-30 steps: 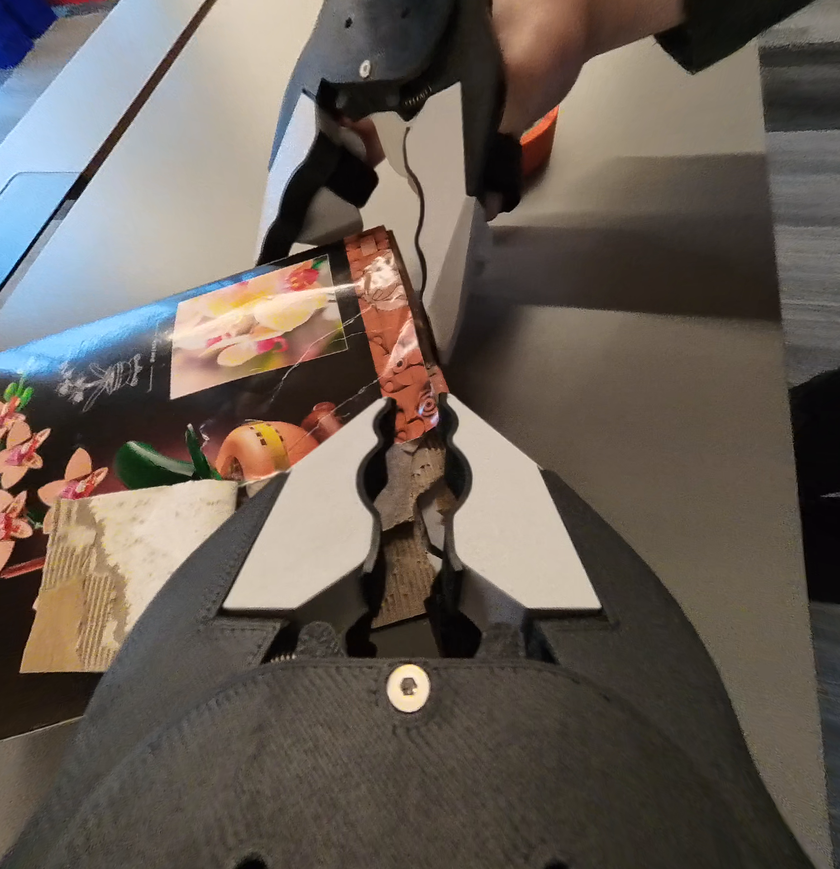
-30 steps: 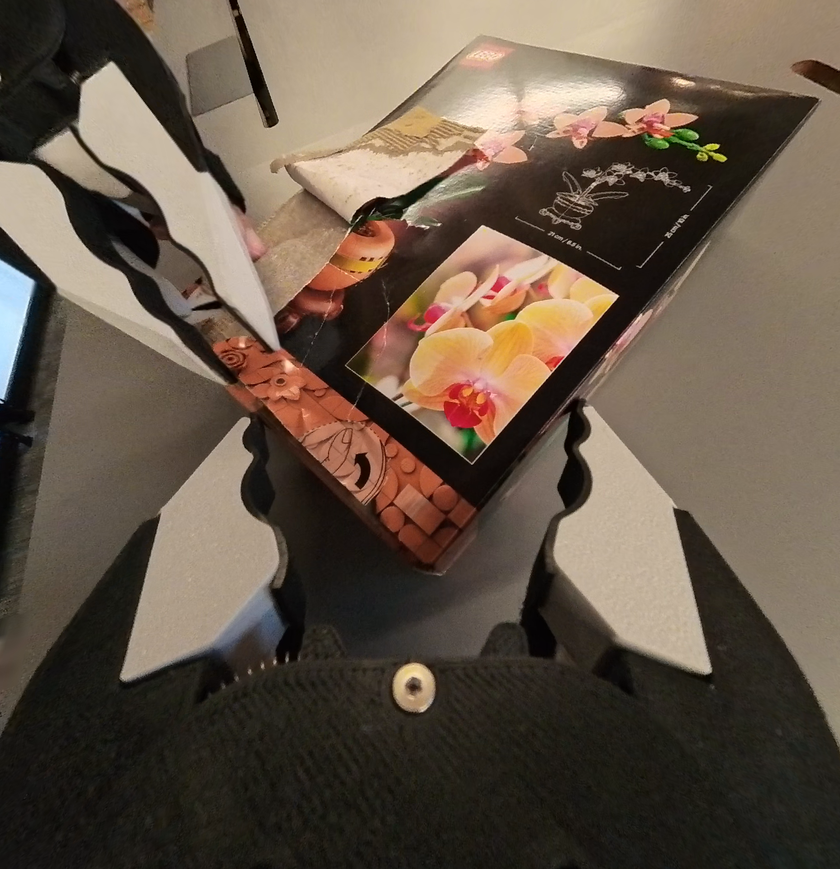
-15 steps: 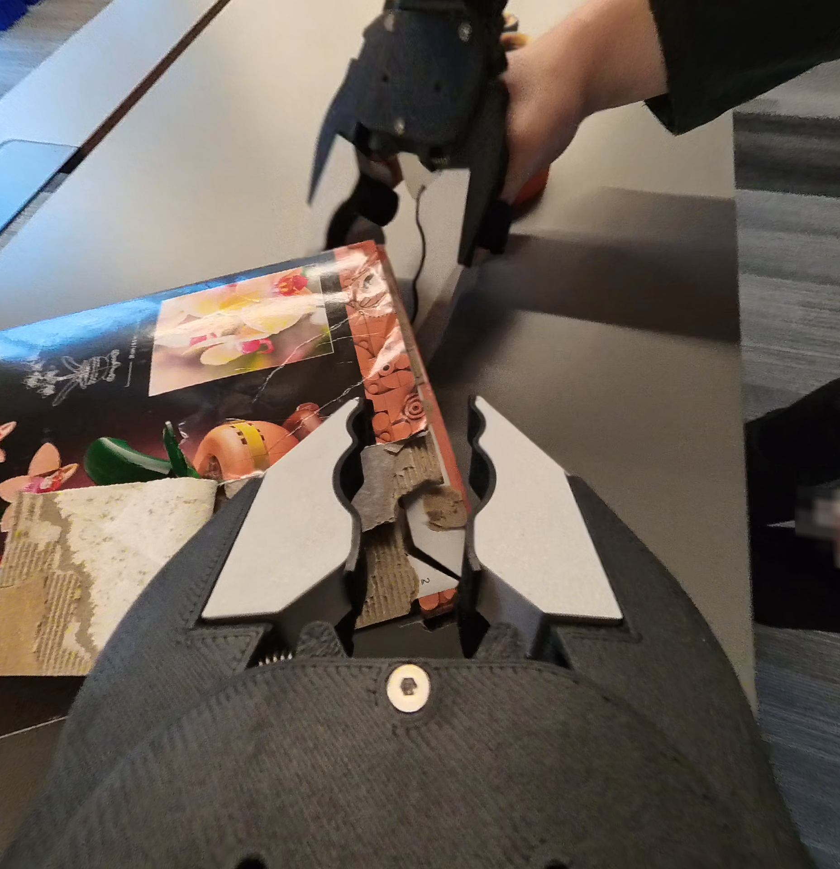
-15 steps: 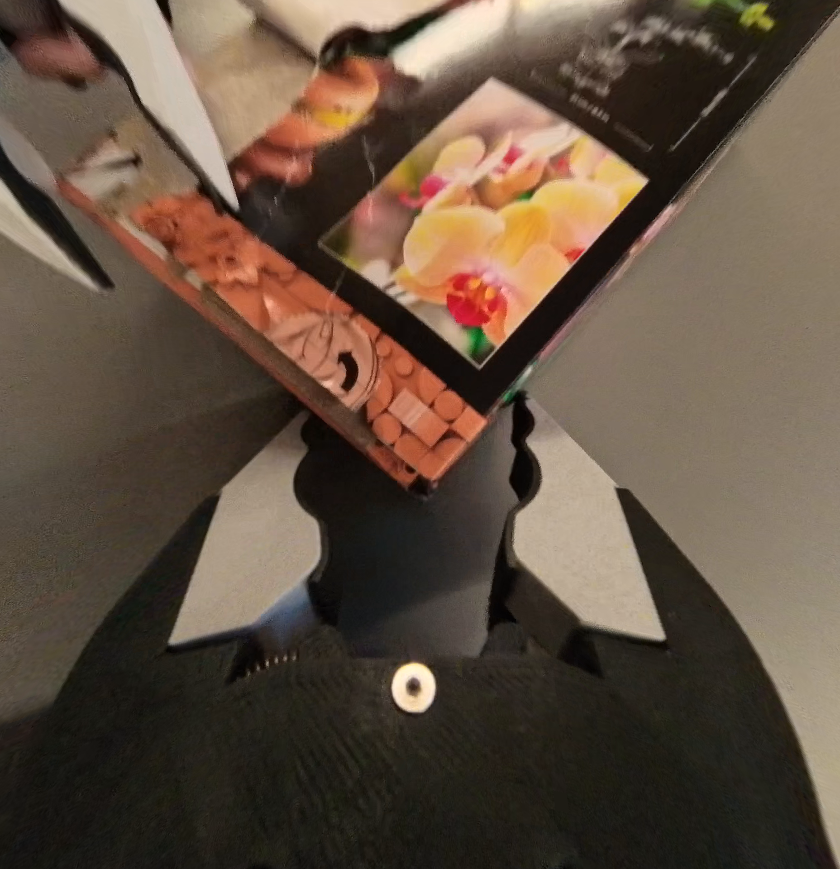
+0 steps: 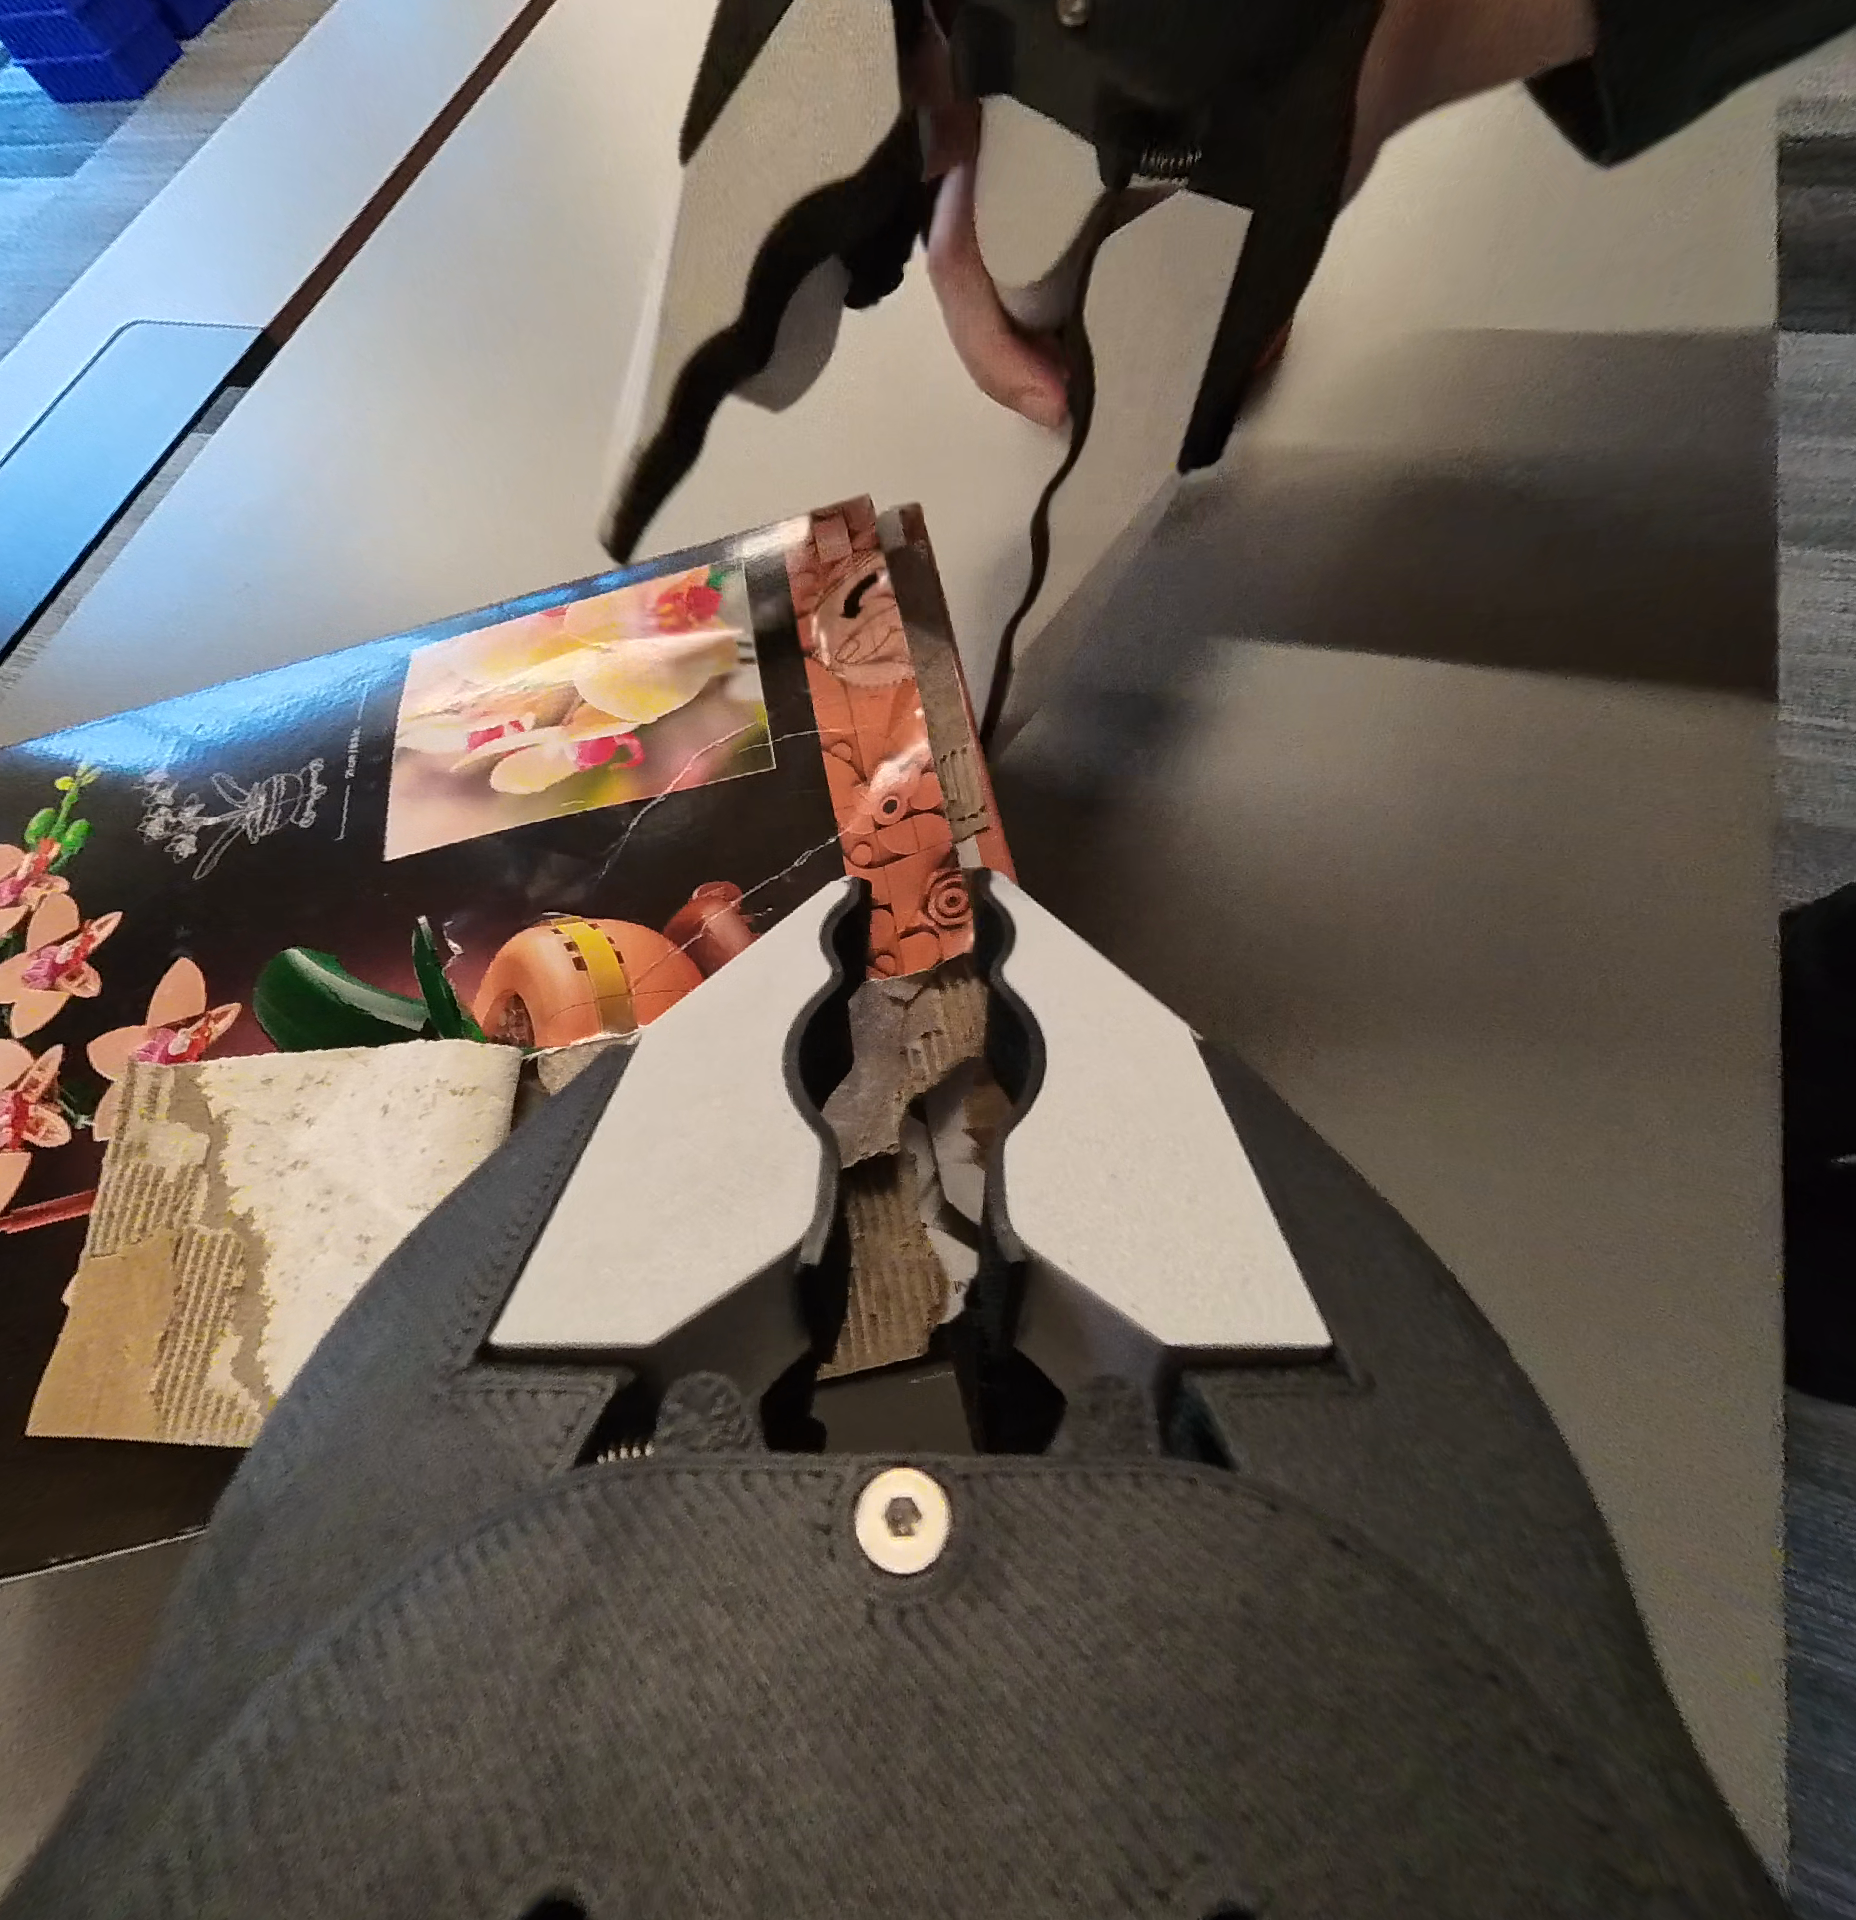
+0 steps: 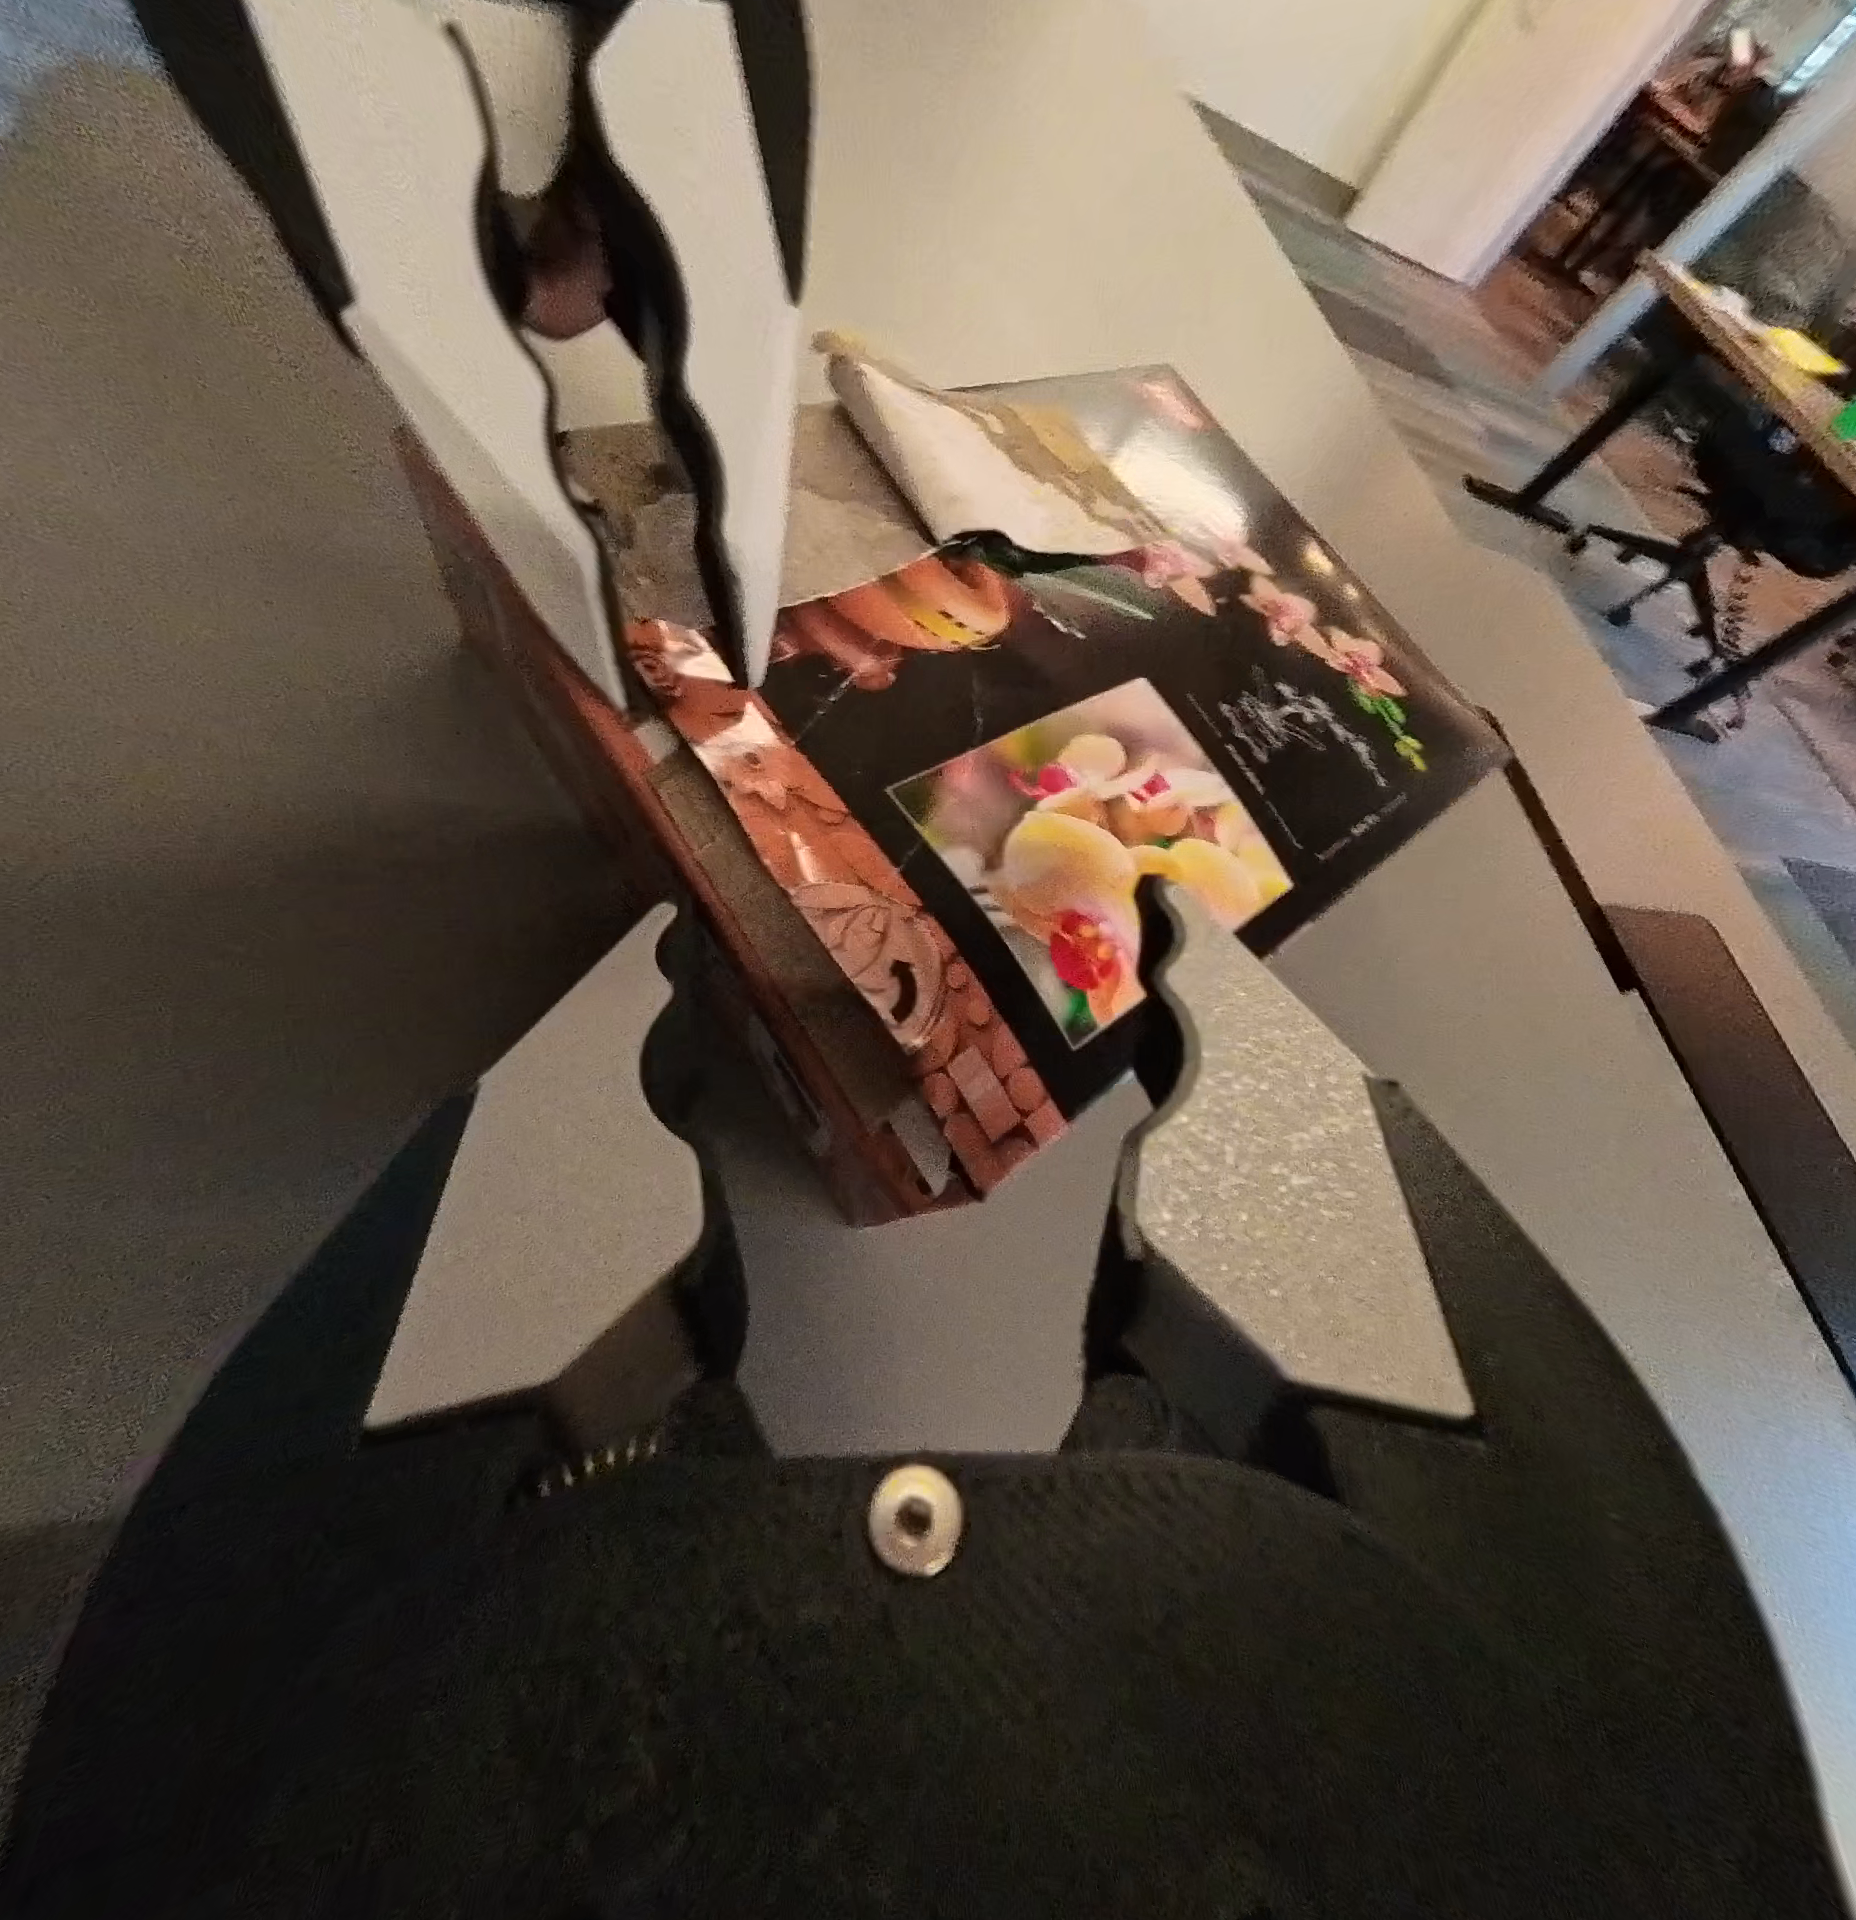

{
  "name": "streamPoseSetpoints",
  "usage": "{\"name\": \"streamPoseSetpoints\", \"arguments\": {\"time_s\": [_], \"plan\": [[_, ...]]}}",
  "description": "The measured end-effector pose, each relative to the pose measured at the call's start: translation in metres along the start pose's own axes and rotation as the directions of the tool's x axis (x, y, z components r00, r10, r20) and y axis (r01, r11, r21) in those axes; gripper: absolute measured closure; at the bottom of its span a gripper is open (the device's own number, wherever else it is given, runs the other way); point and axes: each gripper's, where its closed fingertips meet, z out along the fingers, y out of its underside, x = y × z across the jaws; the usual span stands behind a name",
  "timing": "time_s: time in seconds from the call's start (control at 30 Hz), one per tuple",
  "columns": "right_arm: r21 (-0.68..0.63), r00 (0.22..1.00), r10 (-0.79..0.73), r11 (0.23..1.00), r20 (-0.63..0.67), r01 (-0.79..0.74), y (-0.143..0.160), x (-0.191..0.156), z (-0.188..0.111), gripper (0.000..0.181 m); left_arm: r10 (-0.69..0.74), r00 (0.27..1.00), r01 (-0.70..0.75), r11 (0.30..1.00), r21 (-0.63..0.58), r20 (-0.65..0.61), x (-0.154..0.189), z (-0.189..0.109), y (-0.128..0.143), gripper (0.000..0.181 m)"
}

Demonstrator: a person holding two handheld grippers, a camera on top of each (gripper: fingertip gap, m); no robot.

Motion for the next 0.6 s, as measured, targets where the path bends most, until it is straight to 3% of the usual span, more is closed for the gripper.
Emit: {"name": "streamPoseSetpoints", "arguments": {"time_s": [0.07,0.2,0.27,0.4,0.5,0.6], "plan": [[-0.027,0.992,-0.013,1.0,0.124,0.017,0.001,-0.012,0.004,0.117,-0.003,1.0,0.003,1.0,0.004,-0.002,0.0,0.0,0.0,0.163],[-0.047,0.975,0.012,0.999,0.22,-0.002,-0.001,-0.013,0.009,0.117,-0.024,1.0,0.024,1.0,0.007,-0.008,-0.001,-0.001,0.0,0.163],[-0.054,0.965,0.028,0.998,0.26,-0.014,-0.001,-0.017,0.01,0.125,-0.029,1.0,0.029,1.0,-0.001,-0.002,-0.001,0.0,0.0,0.163],[-0.064,0.963,0.035,0.998,0.266,-0.019,0.0,-0.017,0.01,0.126,-0.038,0.999,0.038,0.999,-0.017,-0.007,-0.001,0.0,0.001,0.161],[-0.059,0.963,0.022,0.998,0.269,-0.006,0.0,-0.018,0.011,0.127,-0.056,0.992,0.052,0.998,-0.039,-0.115,0.011,-0.003,0.001,0.134],[-0.06,0.961,0.024,0.998,0.274,-0.007,-0.001,-0.018,0.013,0.128,-0.061,0.993,0.056,0.997,-0.054,-0.096,0.008,-0.004,0.002,0.134]]}}
